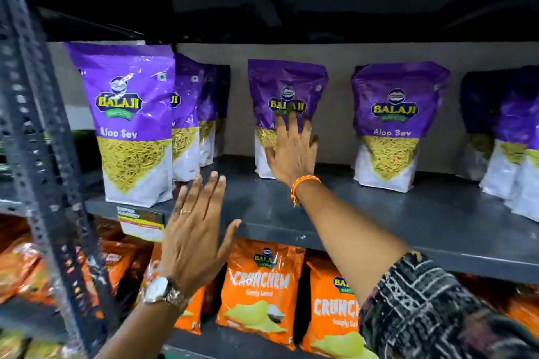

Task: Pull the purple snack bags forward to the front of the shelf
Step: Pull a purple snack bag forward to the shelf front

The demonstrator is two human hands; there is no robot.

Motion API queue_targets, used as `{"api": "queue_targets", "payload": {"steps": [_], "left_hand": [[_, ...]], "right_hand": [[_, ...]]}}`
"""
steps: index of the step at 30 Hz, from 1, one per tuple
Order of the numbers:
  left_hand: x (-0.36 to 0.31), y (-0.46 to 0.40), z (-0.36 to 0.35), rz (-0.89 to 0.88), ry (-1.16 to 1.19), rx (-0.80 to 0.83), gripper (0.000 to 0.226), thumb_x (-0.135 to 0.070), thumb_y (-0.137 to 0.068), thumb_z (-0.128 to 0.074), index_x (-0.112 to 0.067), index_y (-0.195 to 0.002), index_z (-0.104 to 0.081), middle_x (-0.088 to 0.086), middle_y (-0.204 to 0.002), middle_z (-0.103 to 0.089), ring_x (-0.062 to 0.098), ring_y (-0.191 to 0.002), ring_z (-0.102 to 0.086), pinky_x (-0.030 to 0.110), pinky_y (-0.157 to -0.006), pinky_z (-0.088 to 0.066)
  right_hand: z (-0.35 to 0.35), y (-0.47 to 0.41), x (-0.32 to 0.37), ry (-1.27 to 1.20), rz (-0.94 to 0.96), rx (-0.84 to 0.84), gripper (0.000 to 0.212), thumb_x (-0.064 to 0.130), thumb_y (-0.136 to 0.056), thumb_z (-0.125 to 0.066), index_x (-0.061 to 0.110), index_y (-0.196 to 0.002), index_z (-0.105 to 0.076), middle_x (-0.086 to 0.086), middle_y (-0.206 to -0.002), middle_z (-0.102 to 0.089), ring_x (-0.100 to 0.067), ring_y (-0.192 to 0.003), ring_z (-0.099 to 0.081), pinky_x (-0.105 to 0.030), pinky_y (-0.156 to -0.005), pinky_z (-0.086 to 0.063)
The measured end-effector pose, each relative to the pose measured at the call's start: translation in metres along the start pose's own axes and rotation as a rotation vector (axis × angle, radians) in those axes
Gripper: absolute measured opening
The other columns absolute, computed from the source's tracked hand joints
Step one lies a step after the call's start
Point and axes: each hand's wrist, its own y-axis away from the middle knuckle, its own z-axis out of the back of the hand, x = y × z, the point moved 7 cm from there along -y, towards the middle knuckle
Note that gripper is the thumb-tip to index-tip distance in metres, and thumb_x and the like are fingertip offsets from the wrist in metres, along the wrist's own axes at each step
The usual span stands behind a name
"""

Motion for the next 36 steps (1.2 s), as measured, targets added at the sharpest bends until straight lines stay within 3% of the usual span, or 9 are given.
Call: {"api": "queue_targets", "payload": {"steps": [6,12,19,27,31,36], "left_hand": [[0.020,0.015,-0.025,-0.055,0.022,0.025,0.071,-0.058,-0.101,-0.033,-0.013,-0.156,-0.037,0.008,-0.164,-0.034,0.027,-0.155,-0.020,0.046,-0.126,-0.017],[0.031,0.020,-0.033,-0.117,0.048,-0.030,0.061,-0.056,-0.100,-0.038,-0.015,-0.139,-0.058,0.008,-0.148,-0.054,0.031,-0.137,-0.050,0.049,-0.122,-0.027],[0.035,0.018,-0.042,-0.115,0.043,-0.039,0.058,-0.059,-0.097,-0.039,-0.020,-0.135,-0.059,0.007,-0.142,-0.057,0.032,-0.130,-0.053,0.044,-0.120,-0.021],[0.036,0.019,-0.043,-0.126,0.040,-0.049,0.056,-0.057,-0.099,-0.035,-0.019,-0.133,-0.057,0.007,-0.135,-0.059,0.033,-0.126,-0.055,0.045,-0.117,-0.023],[0.036,0.018,-0.043,-0.129,0.048,-0.078,0.049,-0.049,-0.096,-0.046,-0.017,-0.132,-0.057,0.009,-0.133,-0.060,0.033,-0.124,-0.056,0.046,-0.116,-0.026],[0.037,0.018,-0.044,-0.129,0.052,-0.084,0.048,-0.040,-0.091,-0.052,-0.016,-0.132,-0.056,0.009,-0.132,-0.059,0.033,-0.123,-0.055,0.047,-0.114,-0.030]], "right_hand": [[-0.030,-0.007,0.021,0.110,-0.035,0.062,0.085,0.051,-0.089,-0.065,0.025,-0.157,-0.022,-0.006,-0.166,-0.017,-0.045,-0.145,-0.020,-0.067,-0.098,-0.046],[-0.043,-0.013,0.028,0.158,-0.086,0.047,0.086,0.056,-0.089,-0.062,0.022,-0.157,-0.022,-0.014,-0.164,-0.021,-0.047,-0.146,-0.020,-0.068,-0.096,-0.048],[-0.045,-0.016,0.024,0.260,-0.096,0.045,0.083,0.050,-0.086,-0.068,0.026,-0.155,-0.027,-0.011,-0.163,-0.025,-0.040,-0.144,-0.026,-0.056,-0.083,-0.056],[-0.020,-0.003,0.032,0.279,-0.078,0.033,0.083,0.050,-0.088,-0.070,0.027,-0.155,-0.028,-0.010,-0.163,-0.025,-0.037,-0.141,-0.027,-0.054,-0.085,-0.057],[0.000,0.013,0.038,0.283,-0.041,-0.006,0.080,0.049,-0.089,-0.069,0.028,-0.155,-0.030,-0.009,-0.165,-0.022,-0.034,-0.141,-0.029,-0.053,-0.084,-0.058],[0.023,0.036,0.039,0.248,-0.021,-0.089,0.060,0.033,-0.090,-0.067,0.027,-0.147,-0.048,-0.006,-0.160,-0.036,-0.031,-0.133,-0.036,-0.050,-0.089,-0.056]]}}
